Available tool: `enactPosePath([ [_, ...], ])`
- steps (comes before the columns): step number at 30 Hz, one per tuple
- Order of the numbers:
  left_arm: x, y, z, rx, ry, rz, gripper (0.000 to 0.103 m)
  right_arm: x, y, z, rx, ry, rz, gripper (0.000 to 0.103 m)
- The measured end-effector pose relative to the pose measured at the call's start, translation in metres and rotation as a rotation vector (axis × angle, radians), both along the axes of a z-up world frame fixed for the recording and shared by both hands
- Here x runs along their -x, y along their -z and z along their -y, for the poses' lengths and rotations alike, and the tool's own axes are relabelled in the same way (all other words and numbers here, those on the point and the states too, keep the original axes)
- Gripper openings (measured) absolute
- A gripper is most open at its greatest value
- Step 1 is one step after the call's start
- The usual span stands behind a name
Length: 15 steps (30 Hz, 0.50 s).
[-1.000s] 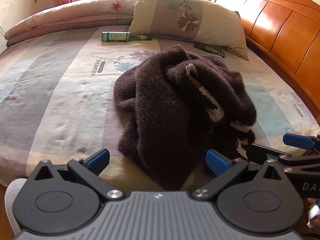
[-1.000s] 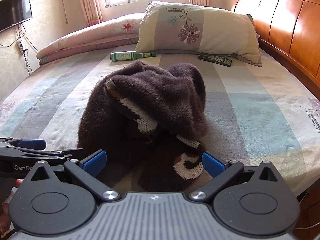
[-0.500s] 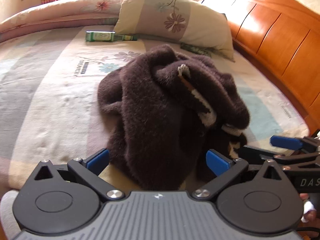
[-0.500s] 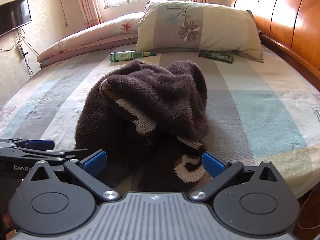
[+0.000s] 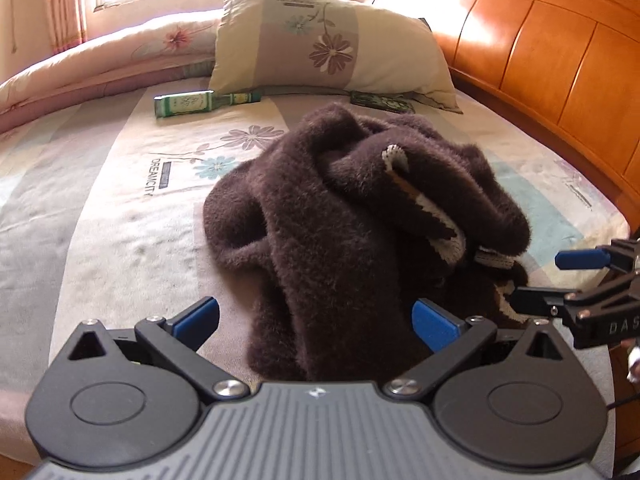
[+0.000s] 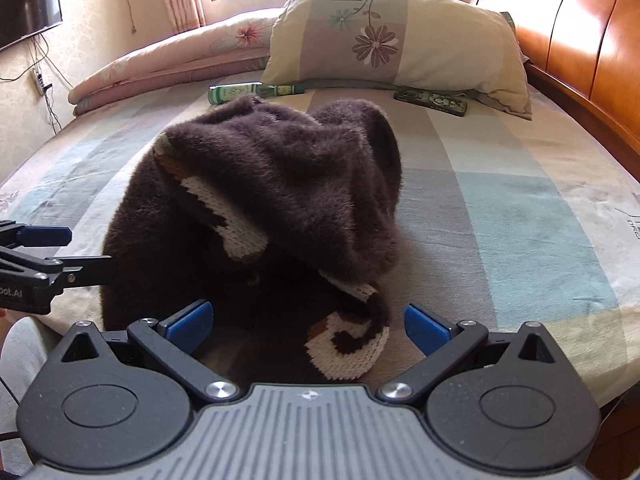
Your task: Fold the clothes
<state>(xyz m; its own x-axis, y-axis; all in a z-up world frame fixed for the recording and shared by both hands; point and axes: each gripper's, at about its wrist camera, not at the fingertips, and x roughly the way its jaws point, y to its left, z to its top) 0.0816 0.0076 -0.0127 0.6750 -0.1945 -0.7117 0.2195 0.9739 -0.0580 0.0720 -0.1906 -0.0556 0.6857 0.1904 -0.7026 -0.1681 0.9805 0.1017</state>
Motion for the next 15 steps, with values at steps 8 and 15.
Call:
enactPosePath([
  [8, -0.017, 0.002, 0.015, -0.040, 0.026, -0.053, 0.102, -0.021, 0.003, 0.007, 0.079, 0.005, -0.007, 0.103],
  [15, -0.033, 0.008, 0.024, -0.090, 0.039, -0.077, 0.102, -0.045, 0.017, 0.009, 0.155, -0.021, -0.030, 0.103],
])
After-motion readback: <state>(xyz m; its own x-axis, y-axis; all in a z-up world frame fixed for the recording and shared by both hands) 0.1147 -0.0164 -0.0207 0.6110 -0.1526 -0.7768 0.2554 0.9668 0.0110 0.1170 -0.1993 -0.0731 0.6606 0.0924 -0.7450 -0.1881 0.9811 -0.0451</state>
